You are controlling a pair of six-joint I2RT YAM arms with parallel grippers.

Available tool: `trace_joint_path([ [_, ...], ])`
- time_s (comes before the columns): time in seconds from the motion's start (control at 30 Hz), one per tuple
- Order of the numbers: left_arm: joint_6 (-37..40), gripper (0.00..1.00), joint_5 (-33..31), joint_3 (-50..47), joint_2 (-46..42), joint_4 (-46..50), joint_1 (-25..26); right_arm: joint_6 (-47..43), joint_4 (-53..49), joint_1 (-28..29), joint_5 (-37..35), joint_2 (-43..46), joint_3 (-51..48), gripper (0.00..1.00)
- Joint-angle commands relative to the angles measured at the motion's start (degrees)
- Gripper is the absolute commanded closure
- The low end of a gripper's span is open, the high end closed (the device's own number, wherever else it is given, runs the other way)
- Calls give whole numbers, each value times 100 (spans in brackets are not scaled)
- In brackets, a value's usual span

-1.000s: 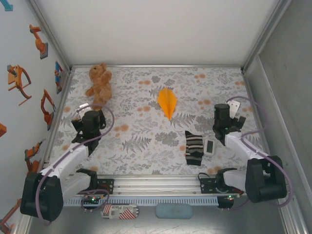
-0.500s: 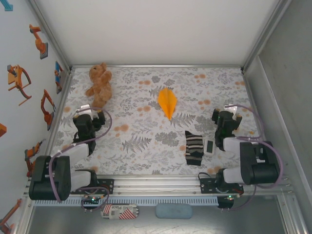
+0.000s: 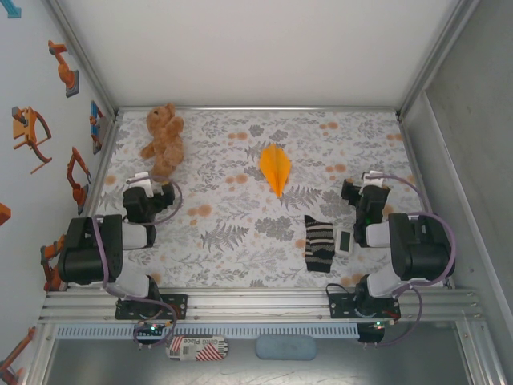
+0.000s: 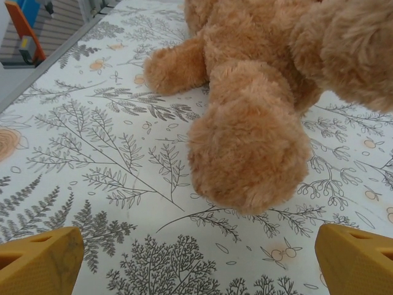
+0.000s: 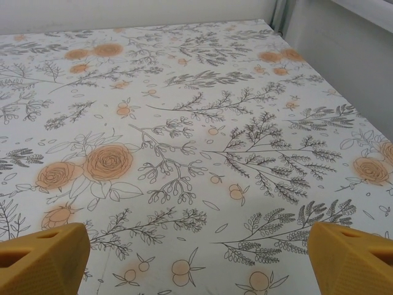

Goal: Fold a paper plane with a square sheet of paper (pick it up from the middle)
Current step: Reset both arms

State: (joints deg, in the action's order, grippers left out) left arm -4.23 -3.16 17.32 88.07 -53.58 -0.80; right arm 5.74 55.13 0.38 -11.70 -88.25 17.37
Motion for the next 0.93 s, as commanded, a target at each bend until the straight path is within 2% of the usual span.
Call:
trace_joint_path([
  [0.0,-94,4,56,391,-59,264,-26,-68,-296,-47,1,-15,361,10],
  [0.03,-77,4,0,443,12,280,-5,-58,-362,-59,21,-9,394,10],
  [0.1,-2,4,-247,531,-12,467,116,-56,-363,-73,50,-15,399,1],
  [0.2,116,4,-718,553,47,419,333,-60,-363,-78,71,-15,399,1],
  [0.9,125,4,-575,588,38,523,300,-55,-364,-84,74,-8,395,1],
])
